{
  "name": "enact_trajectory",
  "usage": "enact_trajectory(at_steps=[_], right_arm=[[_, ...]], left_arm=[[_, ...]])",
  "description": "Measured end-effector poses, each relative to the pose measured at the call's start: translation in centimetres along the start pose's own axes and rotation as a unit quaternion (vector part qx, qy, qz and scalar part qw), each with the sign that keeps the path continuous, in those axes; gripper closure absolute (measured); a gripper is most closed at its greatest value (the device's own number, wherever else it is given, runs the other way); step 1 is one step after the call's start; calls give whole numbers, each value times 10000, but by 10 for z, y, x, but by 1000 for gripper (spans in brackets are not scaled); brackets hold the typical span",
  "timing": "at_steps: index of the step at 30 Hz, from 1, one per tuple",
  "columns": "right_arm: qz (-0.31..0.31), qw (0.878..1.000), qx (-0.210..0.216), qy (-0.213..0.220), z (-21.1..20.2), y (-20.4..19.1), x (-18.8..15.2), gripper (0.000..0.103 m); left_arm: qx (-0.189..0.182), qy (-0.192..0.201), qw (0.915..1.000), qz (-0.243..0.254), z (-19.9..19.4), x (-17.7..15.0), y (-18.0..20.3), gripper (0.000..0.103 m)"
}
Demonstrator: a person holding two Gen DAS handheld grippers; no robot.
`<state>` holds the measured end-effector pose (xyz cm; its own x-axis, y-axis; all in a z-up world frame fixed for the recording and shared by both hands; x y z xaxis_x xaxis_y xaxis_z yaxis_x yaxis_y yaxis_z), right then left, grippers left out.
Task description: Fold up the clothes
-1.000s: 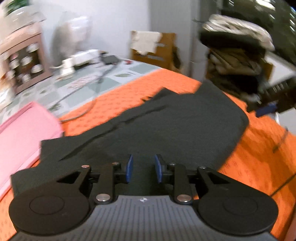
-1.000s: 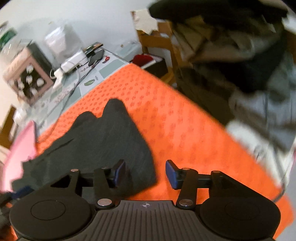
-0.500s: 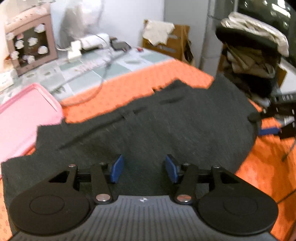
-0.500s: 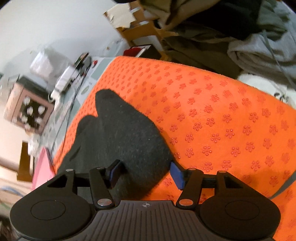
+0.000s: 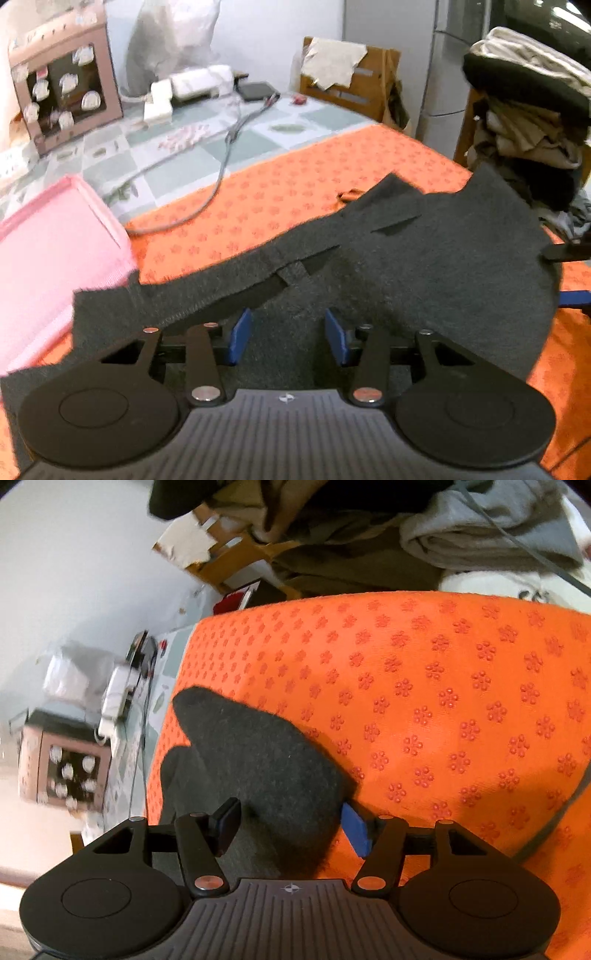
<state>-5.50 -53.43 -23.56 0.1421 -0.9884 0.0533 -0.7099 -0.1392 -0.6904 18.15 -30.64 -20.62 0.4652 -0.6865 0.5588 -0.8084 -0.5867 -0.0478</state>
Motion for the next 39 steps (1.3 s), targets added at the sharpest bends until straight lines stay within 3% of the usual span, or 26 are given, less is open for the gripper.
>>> enact_trajectory(at_steps=[5, 9, 16, 20, 24, 30, 35, 39], right_arm=[[121, 9998, -7, 133, -2, 7, -3, 79], [-42, 9997, 12, 242, -6, -1, -4, 88], [-921, 9939, 112, 591, -35, -48, -14, 89], [-1878, 9778, 153, 920, -54, -97, -34, 90], [-2927, 9494, 169, 1127, -65, -150, -67, 90], [-4523, 8855, 224, 1045, -56, -226, -142, 91], [-5514, 8316, 218, 623, -26, -265, -208, 91], [-6228, 7814, 223, 308, -1, -282, -264, 91]], left_arm=[[-439, 280, 9957, 761, -46, -11, 28, 52], [-554, -141, 9901, 1281, -33, -45, 49, 56], [-681, -352, 9969, 202, -14, -56, 33, 55], [-670, -234, 9971, -283, -33, -49, 11, 56], [-698, 3, 9916, -1087, -74, -49, -30, 56], [-533, 337, 9764, -2065, -140, -75, -94, 56], [-537, 550, 9552, -2858, -188, -111, -134, 56], [-673, 631, 9341, -3449, -214, -141, -155, 54]])
Point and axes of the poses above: each gripper's, at about its wrist camera, not at the fingertips, and z roughly the way its jaws point, y to its right, x to its top, the point moved 9 cm from there along z, roughly the way its jaws point, and after that the axes turned 10 degrees about -y, right-handed, at the moved point
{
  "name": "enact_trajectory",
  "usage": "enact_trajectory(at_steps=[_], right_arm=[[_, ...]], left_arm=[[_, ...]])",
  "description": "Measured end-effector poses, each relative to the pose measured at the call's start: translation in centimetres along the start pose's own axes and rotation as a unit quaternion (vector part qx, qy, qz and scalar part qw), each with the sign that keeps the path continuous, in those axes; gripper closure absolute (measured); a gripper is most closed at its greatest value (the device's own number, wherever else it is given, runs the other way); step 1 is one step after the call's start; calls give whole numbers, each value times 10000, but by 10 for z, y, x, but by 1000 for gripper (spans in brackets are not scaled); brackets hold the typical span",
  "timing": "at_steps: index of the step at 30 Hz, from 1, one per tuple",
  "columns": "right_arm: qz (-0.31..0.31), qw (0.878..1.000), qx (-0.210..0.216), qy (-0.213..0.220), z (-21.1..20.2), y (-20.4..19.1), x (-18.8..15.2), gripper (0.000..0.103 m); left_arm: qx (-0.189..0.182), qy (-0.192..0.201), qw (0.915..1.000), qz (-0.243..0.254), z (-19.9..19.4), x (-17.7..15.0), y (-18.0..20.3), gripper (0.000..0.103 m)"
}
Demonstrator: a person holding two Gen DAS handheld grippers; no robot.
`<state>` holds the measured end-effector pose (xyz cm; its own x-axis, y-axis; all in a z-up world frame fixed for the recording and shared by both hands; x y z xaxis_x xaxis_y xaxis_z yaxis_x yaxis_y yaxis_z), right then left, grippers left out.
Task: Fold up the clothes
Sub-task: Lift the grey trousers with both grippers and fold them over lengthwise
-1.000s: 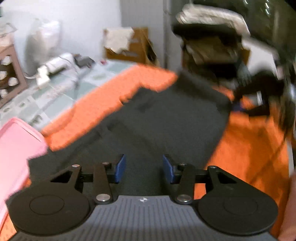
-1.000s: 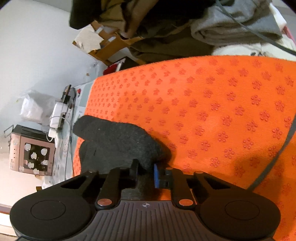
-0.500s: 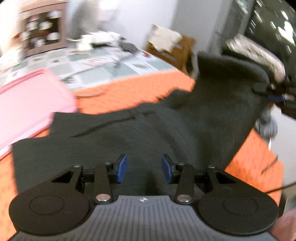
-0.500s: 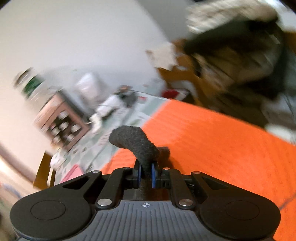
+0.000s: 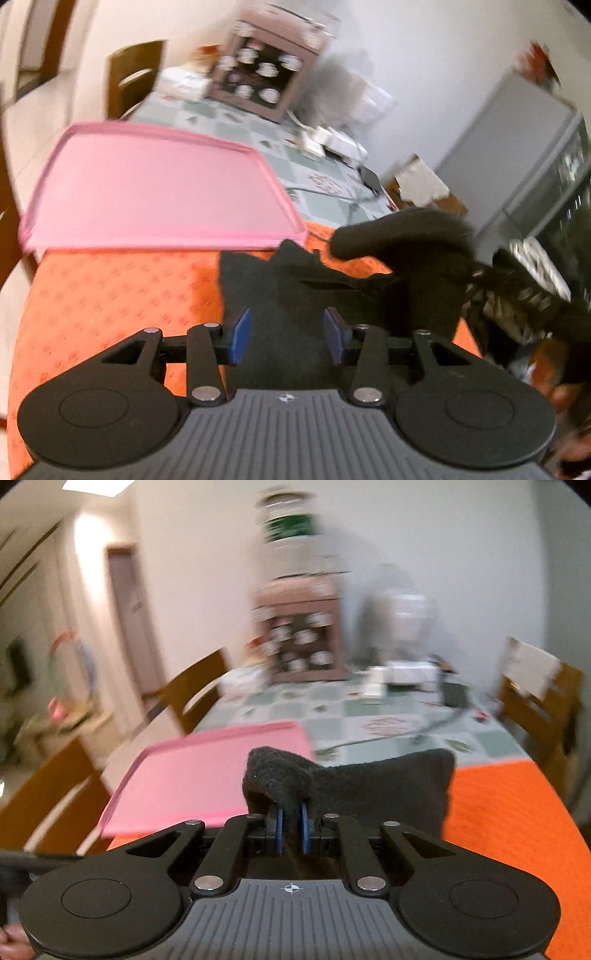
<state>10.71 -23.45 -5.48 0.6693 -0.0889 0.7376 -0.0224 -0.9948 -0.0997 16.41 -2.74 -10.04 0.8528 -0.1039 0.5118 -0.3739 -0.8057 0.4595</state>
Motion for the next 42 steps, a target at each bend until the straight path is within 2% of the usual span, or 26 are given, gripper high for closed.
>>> enact_trajectory(at_steps=[4, 7, 10, 16, 22, 24, 27, 29, 30, 32, 35, 37, 40, 42], right_arm=[[-1006, 9938, 260, -392, 27, -59, -17, 91], [-1679, 9822, 430, -725, 43, -93, -46, 91], [-2235, 9672, 581, -1055, 57, -115, -79, 91], [-2696, 9499, 790, -1368, 64, -120, -108, 88], [-2582, 9515, 1069, -1288, 57, -110, -103, 85], [-2529, 9517, 1199, -1262, 51, -107, -101, 78], [-2467, 9510, 1417, -1209, 40, -100, -95, 68], [-2402, 9532, 1443, -1132, 30, -93, -90, 64], [-2340, 9553, 1436, -1095, 25, -87, -86, 62], [-2133, 9607, 1435, -1051, 17, -72, -80, 60], [-1709, 9736, 1154, -977, 9, -41, -69, 59], [-1340, 9822, 936, -929, 6, -19, -62, 59], [-645, 9904, 834, -898, 3, 15, -52, 59], [-216, 9926, 781, -901, 3, 36, -47, 59]], left_arm=[[-113, 81, 9970, -759, -17, -10, -30, 54], [-135, 133, 9926, -1202, -24, -15, -49, 48], [-171, -5, 9894, -1439, -18, -20, -59, 43], [-355, -277, 9854, -1643, 7, -29, -56, 34], [-627, -500, 9744, -2102, 41, -31, -57, 31], [-739, -511, 9708, -2224, 50, -27, -56, 31], [-872, -526, 9650, -2416, 62, -19, -52, 37], [-824, -449, 9643, -2476, 64, -14, -48, 64], [-779, -389, 9645, -2491, 64, -11, -47, 69], [-771, -223, 9693, -2324, 58, -3, -37, 84], [-521, 80, 9879, -1457, 42, 16, -10, 92], [-329, 293, 9956, -827, 31, 26, 10, 93], [55, 554, 9981, 265, 19, 36, 38, 93], [306, 471, 9951, 814, 25, 33, 43, 93]])
Point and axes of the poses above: each gripper's, at about its wrist camera, not at the fingertips, and z roughly the way its jaws point, y to its right, x to its top, the point moved 9 cm from there along z, roughly the way its jaws point, and after that the axes turned 10 degrees about -y, right-handed, at the moved point
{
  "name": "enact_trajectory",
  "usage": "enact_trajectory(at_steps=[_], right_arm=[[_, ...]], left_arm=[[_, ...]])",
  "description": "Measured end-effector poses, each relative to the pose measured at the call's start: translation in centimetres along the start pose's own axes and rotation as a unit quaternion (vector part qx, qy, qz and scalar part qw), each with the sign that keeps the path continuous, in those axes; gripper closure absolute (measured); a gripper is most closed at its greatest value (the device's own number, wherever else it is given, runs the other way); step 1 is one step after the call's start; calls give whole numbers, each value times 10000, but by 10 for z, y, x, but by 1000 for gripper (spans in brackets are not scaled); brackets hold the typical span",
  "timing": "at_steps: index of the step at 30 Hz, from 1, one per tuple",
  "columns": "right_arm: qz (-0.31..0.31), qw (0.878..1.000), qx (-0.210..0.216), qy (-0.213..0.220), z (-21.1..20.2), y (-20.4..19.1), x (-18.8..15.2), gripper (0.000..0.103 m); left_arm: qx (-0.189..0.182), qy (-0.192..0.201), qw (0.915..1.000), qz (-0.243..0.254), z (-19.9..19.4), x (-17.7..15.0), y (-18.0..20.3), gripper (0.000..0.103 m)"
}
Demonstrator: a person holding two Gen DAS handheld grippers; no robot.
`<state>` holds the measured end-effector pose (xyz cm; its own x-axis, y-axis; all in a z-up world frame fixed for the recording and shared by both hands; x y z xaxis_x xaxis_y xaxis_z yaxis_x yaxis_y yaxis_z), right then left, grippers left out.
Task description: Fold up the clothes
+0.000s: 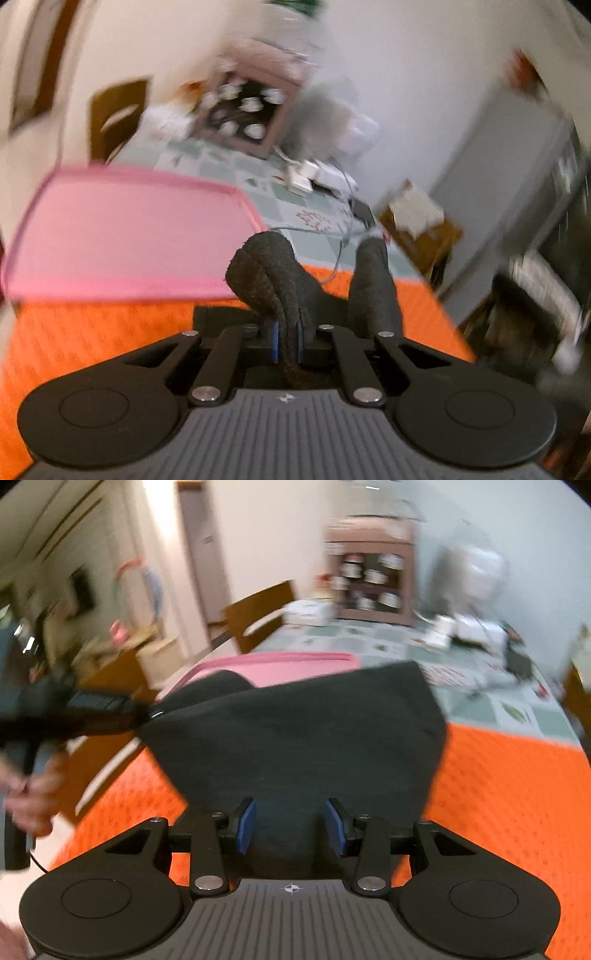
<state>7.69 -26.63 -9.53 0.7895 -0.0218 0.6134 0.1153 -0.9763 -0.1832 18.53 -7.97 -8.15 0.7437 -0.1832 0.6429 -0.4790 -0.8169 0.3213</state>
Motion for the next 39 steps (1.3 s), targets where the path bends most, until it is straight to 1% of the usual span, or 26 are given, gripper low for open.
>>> enact_trajectory(at_steps=[1, 5, 7, 9, 10, 13, 16, 18, 20, 21, 23, 24, 25, 28, 29, 32, 34, 35, 38, 39], right_arm=[[183, 9998, -22, 2, -1, 10, 1, 59], [692, 9974, -217, -35, 1, 43, 2, 58], [803, 9960, -385, -33, 7, 57, 6, 58], [893, 9945, -540, -19, 13, 70, 12, 58], [918, 9941, -575, 0, 17, 75, 16, 58], [882, 9942, -612, 42, 34, 85, 30, 58], [704, 9961, -522, -102, 59, 85, 38, 61], [647, 9967, -435, -213, 75, 81, 40, 66], [585, 9972, -312, -332, 89, 74, 40, 66], [462, 9978, -291, -367, 93, 68, 40, 66], [165, 9986, -288, -413, 97, 53, 38, 66], [3, 9986, -283, -440, 98, 46, 36, 65], [-168, 9984, -245, -490, 100, 37, 33, 65], [-687, 9950, -230, -683, 110, 12, 19, 64], [-883, 9931, -259, -732, 113, 4, 14, 65], [-1031, 9908, -338, -807, 123, -8, 3, 68], [-1101, 9895, -390, -853, 129, -15, -4, 70], [-1117, 9893, -393, -854, 130, -16, -5, 70], [-1152, 9890, -362, -849, 129, -16, -5, 70], [-1148, 9891, -333, -859, 126, -15, -3, 70]], left_arm=[[84, -108, 9998, 127, 6, -5, -3, 93], [288, -681, 9973, 0, 40, -37, -36, 92], [285, -839, 9960, -147, 48, -50, -49, 91], [250, -925, 9951, -240, 52, -61, -58, 89], [235, -930, 9950, -279, 53, -63, -62, 86], [215, -905, 9948, -426, 54, -62, -69, 80], [246, -845, 9951, -454, 51, -61, -70, 77], [275, -794, 9955, -431, 46, -60, -69, 76], [353, -743, 9957, -436, 37, -58, -69, 71], [366, -686, 9960, -452, 30, -55, -68, 69], [353, -540, 9966, -516, 15, -48, -64, 61], [335, -447, 9969, -550, 7, -44, -61, 60], [321, -360, 9972, -565, 0, -41, -58, 56], [294, -155, 9984, -452, -14, -30, -45, 47], [256, -131, 9988, -388, -14, -28, -40, 47], [239, -252, 9993, -143, -2, -29, -25, 47], [436, -470, 9979, 24, 17, -36, -21, 47], [536, -581, 9968, 76, 25, -40, -20, 49], [764, -928, 9927, 31, 50, -56, -26, 57], [807, -1009, 9916, 4, 55, -61, -29, 57]])
Point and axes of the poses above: each gripper's, at about its wrist camera, not at the fingertips, and z roughly the way its jaws point, y to its right, x to its top, the point moved 9 cm from there along z, roughly the way its jaws point, and after that the axes turned 10 degrees about -y, right-handed, at the moved point
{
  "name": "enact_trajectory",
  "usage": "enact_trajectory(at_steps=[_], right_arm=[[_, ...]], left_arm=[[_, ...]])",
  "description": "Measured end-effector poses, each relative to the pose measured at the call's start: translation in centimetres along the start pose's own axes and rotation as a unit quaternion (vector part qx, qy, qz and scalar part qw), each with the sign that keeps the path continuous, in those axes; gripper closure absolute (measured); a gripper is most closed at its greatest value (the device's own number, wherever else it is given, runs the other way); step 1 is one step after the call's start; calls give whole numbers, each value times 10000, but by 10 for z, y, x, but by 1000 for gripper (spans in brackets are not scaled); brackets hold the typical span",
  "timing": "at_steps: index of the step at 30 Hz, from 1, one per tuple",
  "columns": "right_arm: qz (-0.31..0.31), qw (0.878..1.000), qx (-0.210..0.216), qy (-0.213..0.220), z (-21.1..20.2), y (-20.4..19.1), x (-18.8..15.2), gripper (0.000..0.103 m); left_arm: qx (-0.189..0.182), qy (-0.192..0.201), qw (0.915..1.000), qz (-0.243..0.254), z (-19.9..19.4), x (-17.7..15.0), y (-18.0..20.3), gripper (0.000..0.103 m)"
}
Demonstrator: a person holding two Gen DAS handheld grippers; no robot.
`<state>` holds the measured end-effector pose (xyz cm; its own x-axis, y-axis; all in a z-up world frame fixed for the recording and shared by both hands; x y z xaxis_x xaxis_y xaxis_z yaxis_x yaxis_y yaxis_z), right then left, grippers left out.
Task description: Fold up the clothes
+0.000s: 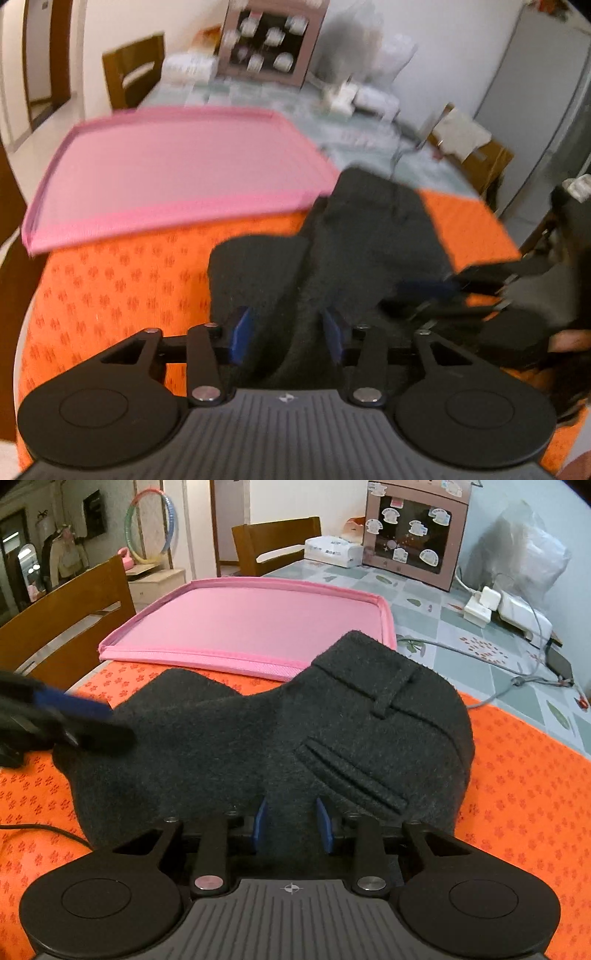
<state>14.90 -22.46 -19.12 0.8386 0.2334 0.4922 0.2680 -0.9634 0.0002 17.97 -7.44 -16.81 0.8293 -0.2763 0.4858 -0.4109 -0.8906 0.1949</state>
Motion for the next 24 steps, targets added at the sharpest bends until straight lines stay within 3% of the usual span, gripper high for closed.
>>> enact_trajectory(at_steps=[9, 15, 17, 20, 24], right_arm=[[27, 9996, 234, 132, -61, -11, -9, 70], [-226, 9989, 107, -386, -36, -28, -42, 70], [-314, 9989, 27, -359, -27, -30, -47, 70], [-336, 9988, 85, -335, -36, -30, -37, 72], [-199, 9997, 105, 30, -61, -14, -10, 72]], left_arm=[[150, -90, 9997, -195, 1, -15, -13, 56], [227, -208, 9995, -60, 13, -20, -13, 54], [263, -200, 9995, -18, 18, -22, -12, 53], [205, -132, 9996, -174, 7, -16, -13, 53], [23, 241, 9995, -216, -23, -2, -6, 53]])
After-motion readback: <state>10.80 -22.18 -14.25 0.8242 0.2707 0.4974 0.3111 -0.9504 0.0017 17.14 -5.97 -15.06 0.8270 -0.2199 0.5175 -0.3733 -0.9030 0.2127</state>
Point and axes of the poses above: each gripper's, at about its wrist camera, not at the fingertips, and z roughly the way its jaws point, y to its right, x to its top, the point moved 9 cm from there along z, roughly the way its jaws point, and after that the axes turned 10 degrees about -y, right-handed, at the moved point
